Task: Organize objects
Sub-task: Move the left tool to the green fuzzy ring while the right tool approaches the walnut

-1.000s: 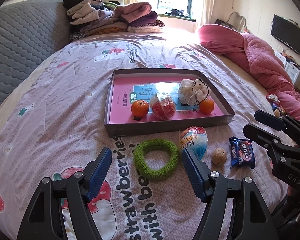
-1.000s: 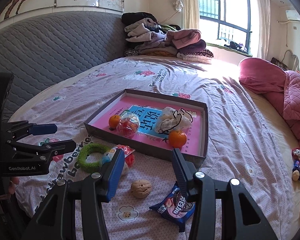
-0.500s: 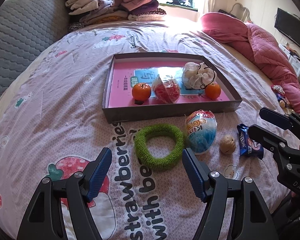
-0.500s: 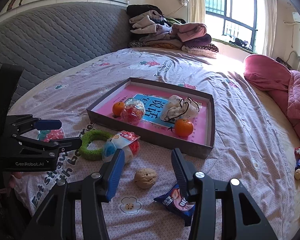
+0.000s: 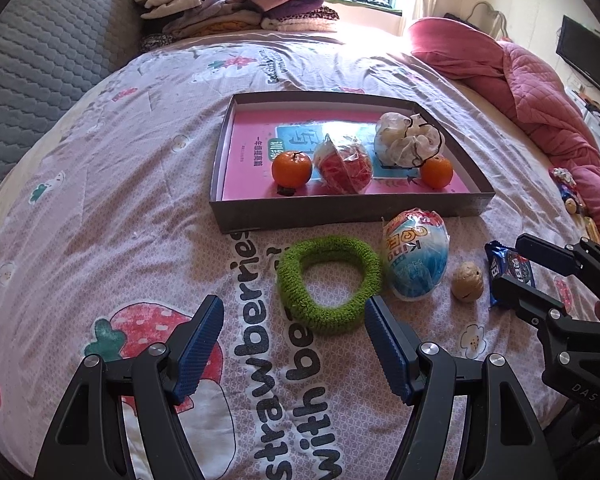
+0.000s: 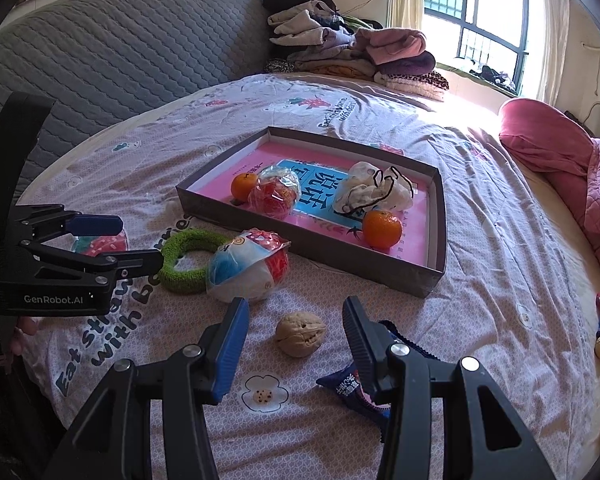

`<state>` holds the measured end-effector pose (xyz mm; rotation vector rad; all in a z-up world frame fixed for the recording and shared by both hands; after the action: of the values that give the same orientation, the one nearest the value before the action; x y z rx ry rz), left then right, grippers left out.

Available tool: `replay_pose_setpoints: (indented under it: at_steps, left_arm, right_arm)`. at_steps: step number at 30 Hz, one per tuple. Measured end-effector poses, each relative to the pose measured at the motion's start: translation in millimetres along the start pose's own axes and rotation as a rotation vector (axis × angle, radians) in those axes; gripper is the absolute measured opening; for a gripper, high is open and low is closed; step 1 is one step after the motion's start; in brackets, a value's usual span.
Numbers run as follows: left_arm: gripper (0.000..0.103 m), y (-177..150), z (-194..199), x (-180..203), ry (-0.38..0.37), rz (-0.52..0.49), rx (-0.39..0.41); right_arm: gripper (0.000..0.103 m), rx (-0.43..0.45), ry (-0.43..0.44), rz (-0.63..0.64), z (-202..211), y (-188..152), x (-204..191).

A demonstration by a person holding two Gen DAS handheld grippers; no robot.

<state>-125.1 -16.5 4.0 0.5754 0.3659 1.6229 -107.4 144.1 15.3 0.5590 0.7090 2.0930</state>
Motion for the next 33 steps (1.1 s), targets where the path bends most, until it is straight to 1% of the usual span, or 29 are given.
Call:
replay_pose_setpoints:
  at_steps: [10, 19, 29, 33]
  left_arm:
    - [0.074, -1.6, -7.3, -2.2, 0.007, 0.011, -0.006]
    - [0.074, -4.7, -14.5, -2.0, 0.016, 0.011, -0.034]
    - [0.074, 2.0, -22.6, -6.2, 0.022, 0.036, -0.035]
    - [0.074, 4.2, -29.9, -6.9, 0.038, 0.041, -0.041]
  right_arm:
    - [0.048, -0.049, 0.029, 0.019, -13.1, -6.7, -5.5]
    - [0.048, -0.058, 0.040, 0.020, -15.9, -8.0, -7.1]
    - [0.048, -0.083, 0.032, 0.025, -25.0, -11.7, -6.9]
    - [0.048, -0.096, 0.027, 0.022, -30.6, -13.8, -5.7]
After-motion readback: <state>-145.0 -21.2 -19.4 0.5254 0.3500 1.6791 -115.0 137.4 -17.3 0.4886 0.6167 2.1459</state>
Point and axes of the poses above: each gripper's, at about its wrist camera, not at the fingertips, and z roughly against the way its jaws point, x to its right, y to its top, the point moved 1 cm from there along -z, roughly the way its jaws point, and after that the axes turned 10 degrees about z, right-handed, at the moved point
